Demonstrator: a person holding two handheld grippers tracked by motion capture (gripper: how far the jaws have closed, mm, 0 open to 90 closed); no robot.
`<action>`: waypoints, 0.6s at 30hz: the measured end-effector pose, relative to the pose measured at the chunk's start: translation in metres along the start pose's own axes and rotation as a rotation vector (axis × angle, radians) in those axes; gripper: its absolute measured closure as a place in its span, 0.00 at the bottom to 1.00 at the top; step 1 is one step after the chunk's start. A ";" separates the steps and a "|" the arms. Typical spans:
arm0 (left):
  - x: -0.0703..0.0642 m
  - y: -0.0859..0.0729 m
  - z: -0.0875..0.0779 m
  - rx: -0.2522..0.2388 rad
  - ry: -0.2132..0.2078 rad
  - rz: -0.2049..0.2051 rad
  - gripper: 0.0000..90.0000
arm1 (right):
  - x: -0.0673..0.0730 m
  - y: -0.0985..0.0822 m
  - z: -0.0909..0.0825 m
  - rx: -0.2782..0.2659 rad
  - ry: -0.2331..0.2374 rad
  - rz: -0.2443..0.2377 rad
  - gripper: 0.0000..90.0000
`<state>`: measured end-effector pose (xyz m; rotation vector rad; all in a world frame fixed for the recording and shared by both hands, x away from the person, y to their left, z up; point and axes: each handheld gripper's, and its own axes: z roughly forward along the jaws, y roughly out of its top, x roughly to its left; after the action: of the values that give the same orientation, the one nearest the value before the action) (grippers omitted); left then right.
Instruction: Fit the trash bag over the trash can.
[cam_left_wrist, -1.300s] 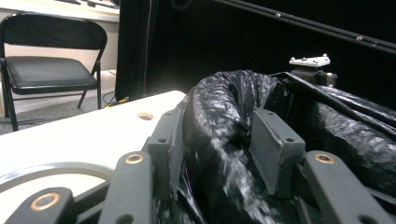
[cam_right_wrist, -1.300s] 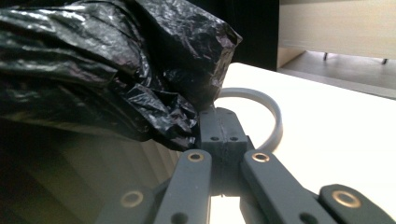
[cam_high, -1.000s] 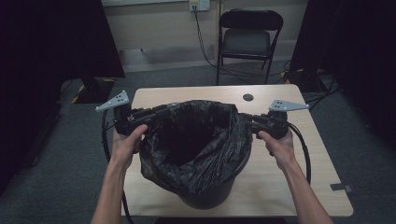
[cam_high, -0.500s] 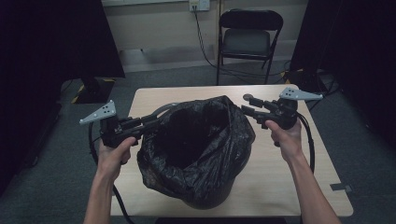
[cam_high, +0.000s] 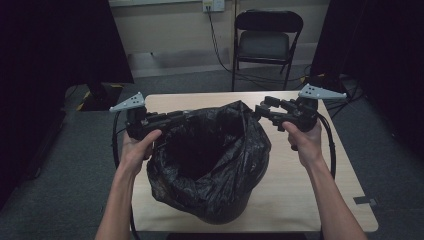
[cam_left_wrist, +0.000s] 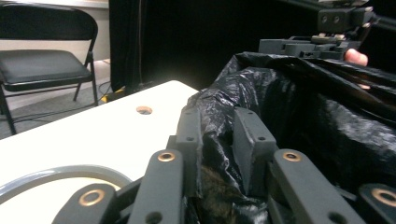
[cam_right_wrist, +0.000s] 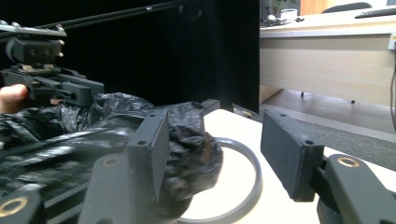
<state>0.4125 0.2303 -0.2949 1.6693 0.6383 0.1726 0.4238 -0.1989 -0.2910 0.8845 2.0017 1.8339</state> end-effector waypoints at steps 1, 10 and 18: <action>-0.001 -0.001 -0.003 -0.005 0.001 0.003 0.81 | 0.002 0.001 -0.001 -0.002 0.003 0.001 0.46; -0.020 -0.016 -0.032 -0.052 0.046 0.015 0.77 | 0.021 0.016 -0.003 -0.011 0.038 -0.034 0.41; -0.032 -0.022 -0.052 -0.049 0.029 0.026 0.76 | 0.046 0.027 -0.008 -0.025 0.099 -0.052 0.34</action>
<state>0.3555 0.2612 -0.2969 1.6312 0.6299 0.2297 0.3905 -0.1771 -0.2546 0.7418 2.0355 1.9040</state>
